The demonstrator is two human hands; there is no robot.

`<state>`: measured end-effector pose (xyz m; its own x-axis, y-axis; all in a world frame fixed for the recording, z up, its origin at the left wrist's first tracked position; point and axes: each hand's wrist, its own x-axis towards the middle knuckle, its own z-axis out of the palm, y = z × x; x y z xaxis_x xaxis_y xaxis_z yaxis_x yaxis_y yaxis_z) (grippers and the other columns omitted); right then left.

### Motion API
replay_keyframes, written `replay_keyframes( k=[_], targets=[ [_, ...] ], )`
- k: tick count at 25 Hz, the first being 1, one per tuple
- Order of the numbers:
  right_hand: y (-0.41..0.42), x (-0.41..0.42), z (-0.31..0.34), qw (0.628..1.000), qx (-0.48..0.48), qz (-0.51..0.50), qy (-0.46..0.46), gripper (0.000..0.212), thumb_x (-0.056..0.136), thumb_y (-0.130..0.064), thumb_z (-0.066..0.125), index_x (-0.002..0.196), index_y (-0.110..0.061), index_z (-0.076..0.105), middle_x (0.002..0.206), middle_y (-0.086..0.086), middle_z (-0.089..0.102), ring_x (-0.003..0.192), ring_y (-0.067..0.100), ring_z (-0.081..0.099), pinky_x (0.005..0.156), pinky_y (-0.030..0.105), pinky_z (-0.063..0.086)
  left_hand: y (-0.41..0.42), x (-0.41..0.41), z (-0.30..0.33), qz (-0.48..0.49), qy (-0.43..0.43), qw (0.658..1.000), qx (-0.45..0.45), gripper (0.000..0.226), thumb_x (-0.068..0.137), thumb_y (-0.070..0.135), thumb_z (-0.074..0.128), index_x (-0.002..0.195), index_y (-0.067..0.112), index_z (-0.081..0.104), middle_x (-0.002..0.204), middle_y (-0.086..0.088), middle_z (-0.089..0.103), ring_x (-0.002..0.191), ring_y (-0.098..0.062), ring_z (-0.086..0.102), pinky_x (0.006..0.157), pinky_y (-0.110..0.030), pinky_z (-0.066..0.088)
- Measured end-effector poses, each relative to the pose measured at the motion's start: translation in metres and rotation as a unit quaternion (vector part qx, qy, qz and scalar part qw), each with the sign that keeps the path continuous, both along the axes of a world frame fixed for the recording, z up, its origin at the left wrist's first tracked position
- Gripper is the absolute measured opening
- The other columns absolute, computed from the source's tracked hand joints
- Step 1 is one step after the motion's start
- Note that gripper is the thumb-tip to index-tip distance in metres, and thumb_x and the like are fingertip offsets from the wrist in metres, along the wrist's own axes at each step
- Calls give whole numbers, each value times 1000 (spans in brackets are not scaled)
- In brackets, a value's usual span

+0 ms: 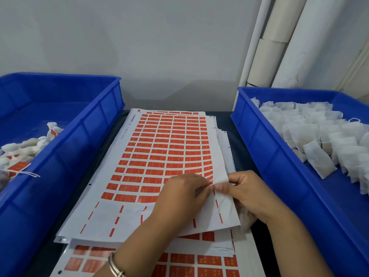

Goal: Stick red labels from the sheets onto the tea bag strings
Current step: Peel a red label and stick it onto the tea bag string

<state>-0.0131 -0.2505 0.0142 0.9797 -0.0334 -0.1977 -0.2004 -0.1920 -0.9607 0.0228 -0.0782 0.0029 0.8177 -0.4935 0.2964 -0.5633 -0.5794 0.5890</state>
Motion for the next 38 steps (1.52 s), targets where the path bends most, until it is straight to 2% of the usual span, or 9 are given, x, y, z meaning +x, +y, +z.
replay_keyframes(
  k=[11,14,17,21,25,29,33,35,38],
  targets=[
    [3,-1,2,1000,-23,0,-9,34,65,-42,68,93,-24,71,89,-12,74,80,13,72,66,29,56,-3,0,-3,63,-27,996,-49,18,88,32,59,98,23,71,91,17,63,78,0,50,72,-4,33],
    [3,-1,2,999,-37,-3,1,32,63,-42,69,91,-26,71,87,-14,74,79,10,72,62,24,56,-5,6,-1,154,68,980,-103,4,91,33,56,87,35,56,80,28,48,71,0,54,61,-6,39],
    [2,-1,3,997,-70,-14,17,22,72,-41,67,85,-24,71,83,-14,74,75,9,71,62,24,55,-4,15,-4,228,172,942,-174,19,94,32,51,75,34,51,77,23,55,64,-5,60,46,-4,37],
    [-4,-6,11,993,-80,-86,-22,21,91,-34,56,77,-31,71,52,-10,56,45,5,49,46,18,43,-2,22,-11,278,284,874,-277,19,97,32,45,81,29,56,74,16,60,59,6,61,39,-4,37],
    [-14,-17,29,993,-2,-68,-101,37,95,-3,46,85,-30,70,53,-3,45,49,9,43,59,25,43,0,30,-15,294,314,847,-313,19,98,31,44,91,25,61,76,6,66,65,-10,66,51,-16,47],
    [0,-28,46,984,-83,-40,-150,34,90,-8,57,89,-39,73,68,-5,68,67,2,63,66,9,47,1,29,-5,274,357,802,-392,15,94,25,54,84,22,65,72,6,71,63,-10,69,51,-18,51],
    [21,-27,57,979,-143,-17,-145,32,81,-11,70,93,-40,67,80,-10,73,82,3,68,71,12,52,10,18,11,227,427,743,-464,9,90,14,59,84,13,66,66,-1,71,65,-16,70,57,-24,55],
    [34,-25,57,979,-146,8,-145,33,79,-7,72,91,-38,68,79,-8,72,78,5,69,70,14,53,16,10,14,202,446,736,-468,9,91,10,57,88,9,66,69,-5,72,68,-19,71,59,-25,56],
    [53,-21,56,978,-143,24,-149,36,77,-2,73,88,-36,66,77,-6,71,74,9,70,68,17,55,23,2,18,160,455,762,-432,12,90,14,58,86,9,68,77,-7,73,78,-23,70,75,-30,56]
  ],
)
